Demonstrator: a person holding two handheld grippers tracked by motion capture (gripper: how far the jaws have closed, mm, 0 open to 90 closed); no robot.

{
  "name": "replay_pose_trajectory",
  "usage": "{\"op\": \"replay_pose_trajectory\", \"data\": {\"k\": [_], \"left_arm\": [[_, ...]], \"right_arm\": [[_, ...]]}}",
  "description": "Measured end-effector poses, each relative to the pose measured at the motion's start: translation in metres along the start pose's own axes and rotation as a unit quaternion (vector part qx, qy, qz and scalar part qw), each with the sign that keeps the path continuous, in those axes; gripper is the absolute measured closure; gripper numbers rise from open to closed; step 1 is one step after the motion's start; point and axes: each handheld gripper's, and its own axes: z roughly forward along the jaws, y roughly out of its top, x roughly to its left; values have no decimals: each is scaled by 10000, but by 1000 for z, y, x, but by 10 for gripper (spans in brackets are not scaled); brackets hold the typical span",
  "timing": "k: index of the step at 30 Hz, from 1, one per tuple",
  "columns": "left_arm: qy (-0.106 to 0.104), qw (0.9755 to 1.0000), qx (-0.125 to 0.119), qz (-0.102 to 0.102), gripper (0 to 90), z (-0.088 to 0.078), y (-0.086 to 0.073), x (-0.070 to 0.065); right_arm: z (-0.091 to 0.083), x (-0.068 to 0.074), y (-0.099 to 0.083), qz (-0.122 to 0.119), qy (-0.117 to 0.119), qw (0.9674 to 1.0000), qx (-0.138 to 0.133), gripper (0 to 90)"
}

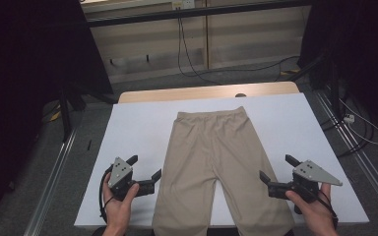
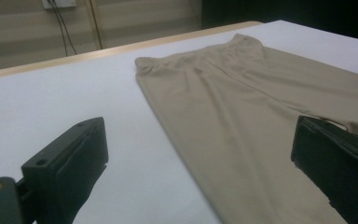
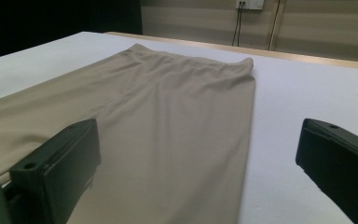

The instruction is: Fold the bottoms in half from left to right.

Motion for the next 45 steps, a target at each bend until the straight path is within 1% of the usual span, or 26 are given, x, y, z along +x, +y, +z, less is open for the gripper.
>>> {"op": "replay_pose_trajectory", "data": {"k": [3,6,9,10,13,15,17,20,23,25,26,29,30,31,32,33,35,37,38,39,40,41,42,43,44,45], "left_arm": [[-140,9998,120,18,53,-1,0,0],[-71,9998,180,-99,51,0,0,0],[-2,9996,241,-164,40,3,0,3],[-89,9991,309,-264,50,4,1,6],[-109,9987,399,-292,62,8,1,10],[-139,9986,391,-313,65,10,1,11],[-235,9989,365,-191,72,17,4,13],[-172,9991,369,-69,72,23,9,13],[-222,9991,362,-51,72,28,14,12],[-278,9988,342,-201,72,36,20,14],[-278,9988,342,-201,72,36,20,14],[-339,9988,345,-88,75,46,25,18],[-379,9984,390,-150,75,49,26,20],[-385,9982,419,-206,79,55,28,22],[-385,9982,419,-206,79,55,28,22],[-331,9983,445,-196,79,57,29,22],[-295,9983,491,-148,79,64,32,24],[-293,9979,511,-273,80,71,35,26],[-273,9976,553,-300,80,73,37,27],[-344,9967,577,-454,80,79,43,27],[-344,9967,577,-454,80,79,43,27],[-377,9967,549,-467,80,82,46,26],[-380,9971,508,-414,79,85,49,24],[-362,9976,518,-297,80,89,52,23],[-343,9980,507,-168,78,93,55,22],[-331,9982,501,-32,74,98,58,22]], "right_arm": [[2,7,1,-86,30,10000,-17,4],[5,13,2,-111,74,9999,10,10],[11,25,3,-113,271,9996,58,13],[13,27,3,-180,339,9992,102,17],[18,35,6,-355,515,9977,252,35],[20,38,7,-259,711,9966,314,37],[23,42,7,-258,841,9954,371,40],[27,51,7,-347,928,9941,450,47],[31,57,7,-412,929,9937,465,63],[40,68,9,-520,974,9926,514,62],[40,68,9,-520,974,9926,514,62],[51,82,11,-608,1245,9882,650,85],[51,82,11,-608,1245,9882,650,85],[54,89,13,-691,1488,9833,791,96],[54,89,13,-691,1488,9833,791,96],[55,94,15,-712,1589,9810,852,106],[56,96,16,-717,1623,9806,830,107],[62,106,21,-622,1795,9783,822,135],[62,106,21,-622,1795,9783,822,135],[70,113,25,-613,1995,9726,1026,163],[74,118,27,-625,2119,9677,1211,178],[74,118,27,-625,2119,9677,1211,178],[79,122,29,-662,2246,9624,1379,196],[87,132,33,-703,2460,9521,1675,225],[90,138,34,-744,2574,9471,1765,238],[93,143,35,-801,2586,9452,1825,256]]}}
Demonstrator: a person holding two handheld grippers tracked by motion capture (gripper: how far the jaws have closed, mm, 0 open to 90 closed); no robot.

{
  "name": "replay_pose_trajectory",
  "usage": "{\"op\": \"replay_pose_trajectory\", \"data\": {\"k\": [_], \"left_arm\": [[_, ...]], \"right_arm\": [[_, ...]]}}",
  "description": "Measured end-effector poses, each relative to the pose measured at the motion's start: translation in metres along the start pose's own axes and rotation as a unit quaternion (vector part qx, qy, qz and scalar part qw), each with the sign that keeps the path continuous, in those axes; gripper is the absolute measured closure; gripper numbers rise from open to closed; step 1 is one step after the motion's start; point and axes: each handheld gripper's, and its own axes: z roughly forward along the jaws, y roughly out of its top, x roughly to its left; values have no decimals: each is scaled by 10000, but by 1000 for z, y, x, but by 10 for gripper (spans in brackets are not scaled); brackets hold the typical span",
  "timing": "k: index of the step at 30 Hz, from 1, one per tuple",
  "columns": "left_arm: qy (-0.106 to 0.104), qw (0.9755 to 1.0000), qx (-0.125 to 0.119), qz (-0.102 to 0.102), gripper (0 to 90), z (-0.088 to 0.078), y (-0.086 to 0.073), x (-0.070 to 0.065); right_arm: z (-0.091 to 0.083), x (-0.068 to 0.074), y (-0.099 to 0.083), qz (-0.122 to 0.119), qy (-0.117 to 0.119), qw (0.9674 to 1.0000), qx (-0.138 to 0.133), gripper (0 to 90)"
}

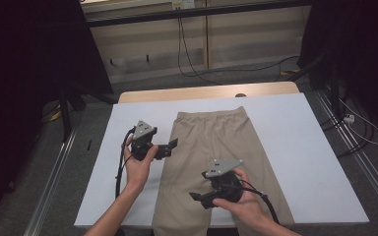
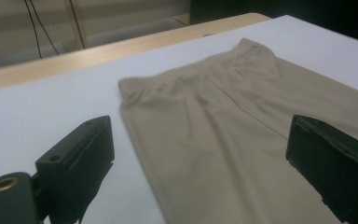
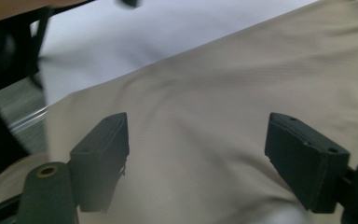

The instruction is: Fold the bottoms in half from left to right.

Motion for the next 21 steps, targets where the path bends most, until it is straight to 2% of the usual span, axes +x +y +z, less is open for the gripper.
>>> {"op": "replay_pose_trajectory", "data": {"k": [3,5,6,8,11,13,14,16,17,18,19,21], "left_arm": [[33,10000,-22,-76,72,14,4,4],[199,9998,43,-30,79,22,4,7],[254,9996,78,-35,84,26,4,9],[180,9995,148,-231,85,33,2,11],[190,9997,167,-67,90,39,1,13],[200,9995,183,-156,88,41,-2,16],[166,9994,233,-192,85,42,-4,18],[150,9990,301,-280,85,42,-6,20],[176,9990,330,-244,82,41,-7,21],[207,9990,336,-194,82,41,-7,20],[224,9990,345,-146,81,40,-7,20],[238,9991,338,-91,81,38,-7,21]], "right_arm": [[8,7,5,-191,-94,9997,104,259],[16,14,8,-345,-162,9992,118,272],[21,16,10,-327,-82,9993,133,290],[31,22,13,-452,-80,9982,392,301],[46,34,22,-546,-92,9967,598,238],[49,37,24,-485,-20,9968,632,239],[58,43,26,-577,-11,9957,723,249],[62,46,27,-585,26,9953,770,257],[68,52,27,-652,139,9956,651,386],[68,52,27,-652,139,9956,651,386],[73,57,26,-682,292,9956,575,497],[76,61,26,-671,304,9956,587,493]]}}
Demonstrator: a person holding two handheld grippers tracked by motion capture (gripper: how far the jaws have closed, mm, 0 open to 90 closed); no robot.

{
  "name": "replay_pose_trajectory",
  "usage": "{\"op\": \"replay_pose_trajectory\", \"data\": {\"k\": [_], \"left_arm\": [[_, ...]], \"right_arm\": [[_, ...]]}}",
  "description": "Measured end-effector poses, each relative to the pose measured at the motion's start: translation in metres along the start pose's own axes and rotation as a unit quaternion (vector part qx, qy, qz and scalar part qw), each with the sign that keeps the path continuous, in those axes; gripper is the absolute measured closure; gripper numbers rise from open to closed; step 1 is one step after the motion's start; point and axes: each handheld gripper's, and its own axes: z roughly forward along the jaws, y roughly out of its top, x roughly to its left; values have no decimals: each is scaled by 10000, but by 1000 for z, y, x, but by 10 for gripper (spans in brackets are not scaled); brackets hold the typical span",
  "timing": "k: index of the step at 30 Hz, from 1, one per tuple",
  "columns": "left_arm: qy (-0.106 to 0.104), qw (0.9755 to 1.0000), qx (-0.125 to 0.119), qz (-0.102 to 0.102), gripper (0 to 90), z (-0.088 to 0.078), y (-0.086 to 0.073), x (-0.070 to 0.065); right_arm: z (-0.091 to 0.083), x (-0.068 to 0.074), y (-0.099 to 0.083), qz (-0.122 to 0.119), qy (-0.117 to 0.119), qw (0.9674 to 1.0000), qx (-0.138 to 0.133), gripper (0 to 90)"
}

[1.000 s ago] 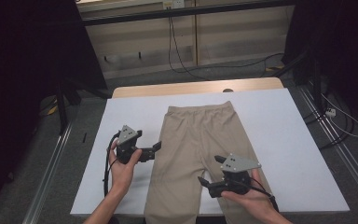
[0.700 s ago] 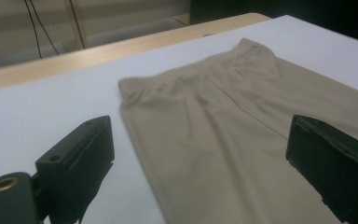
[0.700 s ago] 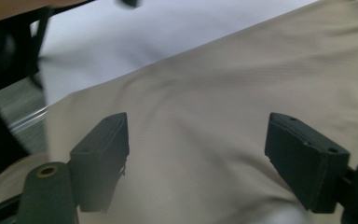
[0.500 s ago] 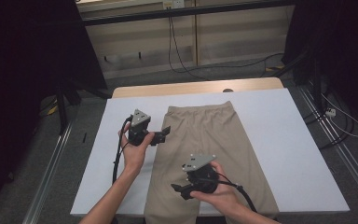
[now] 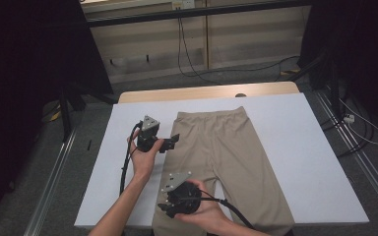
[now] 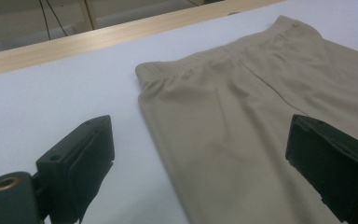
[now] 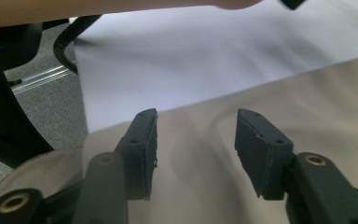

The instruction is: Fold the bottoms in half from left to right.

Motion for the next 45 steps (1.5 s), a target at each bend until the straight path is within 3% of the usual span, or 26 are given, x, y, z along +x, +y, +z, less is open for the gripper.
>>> {"op": "replay_pose_trajectory", "data": {"k": [2,4,7,8,11,12,15,17,20,21,24,25,28,31,32,34,35,36,37,41,45], "left_arm": [[-8,10000,-14,-62,81,-1,0,2],[20,9999,-17,-110,81,-1,-1,3],[86,9999,57,-40,81,0,-2,3],[66,9999,74,-58,82,-1,-3,3],[64,9999,73,-37,82,-2,-3,3],[76,9999,75,-17,81,-2,-3,3],[84,9999,59,-38,82,-2,-2,4],[100,9999,65,-37,82,-2,-3,4],[86,9999,98,-50,82,-1,-4,4],[94,9999,133,-4,81,-1,-4,5],[87,9998,155,24,82,-2,-5,3],[96,9998,142,37,82,-3,-5,2],[94,9998,147,69,81,-3,-6,2],[72,9998,149,62,81,-4,-7,3],[94,9998,166,61,81,-4,-7,3],[93,9998,183,42,81,-5,-8,4],[87,9998,187,46,81,-5,-8,4],[98,9997,200,53,81,-6,-8,4],[111,9997,198,32,81,-6,-8,5],[105,9997,182,-83,82,-3,-8,7],[-151,9993,197,-268,82,3,-9,9]], "right_arm": [[9,8,2,50,92,9998,144,551],[12,10,2,40,78,9998,198,553],[20,15,2,38,-105,9994,341,548],[24,16,1,146,-174,9993,298,499],[25,18,2,221,-151,9992,287,476],[27,20,2,348,-184,9989,235,455],[28,20,4,444,-167,9985,268,435],[31,21,8,621,-169,9974,319,374],[35,28,8,569,-238,9976,324,284],[39,39,6,226,-605,9974,328,280],[39,42,4,239,-698,9969,271,294],[37,40,4,259,-680,9969,292,351],[36,38,5,233,-722,9965,348,408],[30,35,3,291,-760,9959,390,585],[30,35,3,291,-760,9959,390,585],[24,33,-1,376,-788,9956,333,768],[24,33,-1,376,-788,9956,333,768],[22,31,-4,410,-818,9954,287,834],[20,24,-7,548,-634,9962,216,849],[21,28,-6,513,-749,9956,213,881],[19,27,-6,556,-702,9958,171,898]]}}
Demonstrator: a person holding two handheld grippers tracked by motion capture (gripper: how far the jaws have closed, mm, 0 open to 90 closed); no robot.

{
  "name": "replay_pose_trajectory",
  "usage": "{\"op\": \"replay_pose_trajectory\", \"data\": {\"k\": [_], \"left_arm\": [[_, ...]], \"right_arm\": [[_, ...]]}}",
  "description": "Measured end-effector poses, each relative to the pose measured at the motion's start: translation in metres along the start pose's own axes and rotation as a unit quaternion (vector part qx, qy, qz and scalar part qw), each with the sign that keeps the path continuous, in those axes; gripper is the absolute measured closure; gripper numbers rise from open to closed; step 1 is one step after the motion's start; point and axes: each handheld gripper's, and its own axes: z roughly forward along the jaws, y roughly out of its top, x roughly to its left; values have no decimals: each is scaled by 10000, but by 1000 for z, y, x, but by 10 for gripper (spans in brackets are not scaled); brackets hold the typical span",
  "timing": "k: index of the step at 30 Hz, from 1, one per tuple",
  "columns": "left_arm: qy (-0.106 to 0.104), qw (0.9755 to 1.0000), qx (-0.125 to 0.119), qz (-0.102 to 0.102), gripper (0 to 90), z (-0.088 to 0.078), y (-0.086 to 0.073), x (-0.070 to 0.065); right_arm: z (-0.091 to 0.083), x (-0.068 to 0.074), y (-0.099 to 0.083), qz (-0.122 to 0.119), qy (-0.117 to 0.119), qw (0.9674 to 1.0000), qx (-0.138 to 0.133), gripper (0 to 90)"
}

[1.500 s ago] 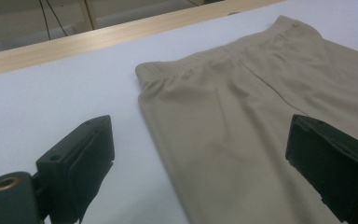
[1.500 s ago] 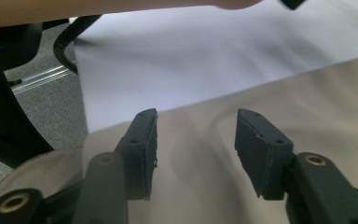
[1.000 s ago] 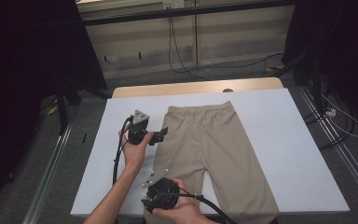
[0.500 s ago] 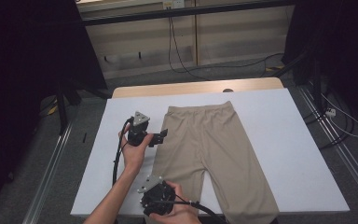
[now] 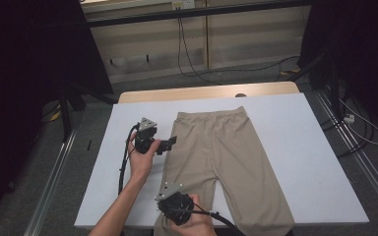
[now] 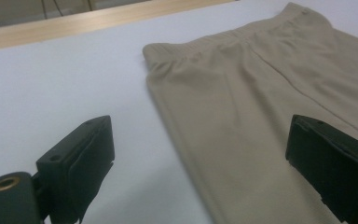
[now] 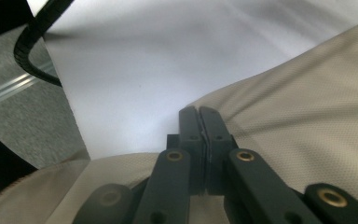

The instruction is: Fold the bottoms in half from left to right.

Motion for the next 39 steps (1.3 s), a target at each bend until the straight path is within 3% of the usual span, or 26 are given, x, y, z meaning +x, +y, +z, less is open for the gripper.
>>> {"op": "replay_pose_trajectory", "data": {"k": [1,2,3,5,7,8,9,10,13,16,20,21,23,26,28,33,39], "left_arm": [[44,9999,21,146,82,3,2,2],[44,9999,21,146,82,3,2,2],[54,10000,9,63,82,4,3,3],[-146,9998,-2,-159,92,8,4,7],[-70,9998,132,-145,99,13,7,10],[-42,9997,154,-161,162,16,9,11],[-12,9997,127,-214,162,18,11,13],[6,9996,118,-257,243,22,13,15],[-41,9993,286,-242,389,38,21,23],[-194,9978,479,-408,556,58,24,31],[-134,9967,535,-594,571,80,22,38],[-72,9964,546,-642,561,83,23,38],[-159,9965,560,-600,543,87,26,35],[-18,9963,730,-443,638,91,31,32],[-25,9954,742,-609,651,92,32,35],[-177,9940,780,-752,783,95,35,39],[-293,9921,815,-907,859,95,38,39]], "right_arm": [[-3,0,-1,-69,78,9999,-53,899],[-3,0,-1,-69,78,9999,-53,899],[-5,0,-1,-54,104,9999,-57,899],[-10,-1,-5,46,246,9997,-80,899],[-11,0,-6,5,243,9997,-88,899],[-13,1,-8,28,314,9995,-74,899],[-13,1,-8,28,314,9995,-74,899],[-15,2,-9,-1,324,9994,-90,899],[-21,6,-12,-16,389,9991,-160,899],[-22,10,-12,-62,457,9988,-180,899],[-22,8,-12,-46,483,9987,-175,899],[-22,7,-12,-51,510,9985,-174,899],[-22,5,-11,-66,528,9983,-219,899],[-17,5,-12,-65,566,9982,-195,899],[-16,4,-13,-67,578,9982,-175,899],[-18,2,-14,-38,596,9980,-202,899],[-21,1,-9,-80,646,9975,-267,899]]}}
